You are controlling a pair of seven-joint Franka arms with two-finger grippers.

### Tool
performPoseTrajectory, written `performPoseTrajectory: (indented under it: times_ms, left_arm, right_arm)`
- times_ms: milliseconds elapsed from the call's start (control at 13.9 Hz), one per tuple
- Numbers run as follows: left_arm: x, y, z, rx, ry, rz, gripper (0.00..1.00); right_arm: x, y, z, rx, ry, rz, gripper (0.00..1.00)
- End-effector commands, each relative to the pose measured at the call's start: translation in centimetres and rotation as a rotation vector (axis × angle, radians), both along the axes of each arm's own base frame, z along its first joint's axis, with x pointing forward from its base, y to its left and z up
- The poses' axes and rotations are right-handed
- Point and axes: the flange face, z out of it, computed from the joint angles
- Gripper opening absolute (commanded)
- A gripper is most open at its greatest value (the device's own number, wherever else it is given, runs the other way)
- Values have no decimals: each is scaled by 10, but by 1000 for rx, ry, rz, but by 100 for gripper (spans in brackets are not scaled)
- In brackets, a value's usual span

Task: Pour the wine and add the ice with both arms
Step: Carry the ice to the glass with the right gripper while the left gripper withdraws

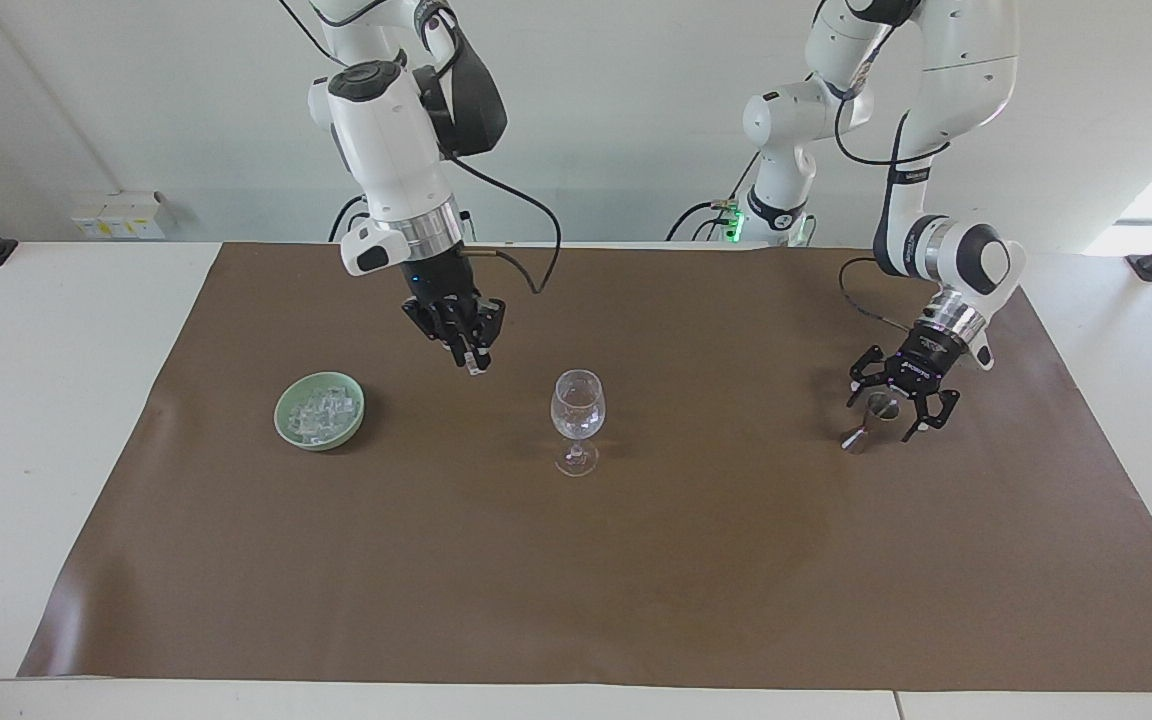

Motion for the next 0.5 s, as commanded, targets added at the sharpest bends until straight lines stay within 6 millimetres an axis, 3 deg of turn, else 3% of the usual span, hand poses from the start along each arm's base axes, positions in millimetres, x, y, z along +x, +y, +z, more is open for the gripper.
performPoseTrajectory:
  times_ms: [0, 216, 432]
  left_arm:
    - [-11, 4, 9, 62, 6, -38, 100]
    - [-12, 11, 22, 147, -6, -75, 100]
    - [-11, 16, 34, 211, -19, -118, 100]
  right_arm:
    - [5, 27, 5, 110, -36, -53, 0]
    - [1, 61, -2, 192, -53, -99, 0]
    - [-2, 71, -11, 189, -35, -83, 0]
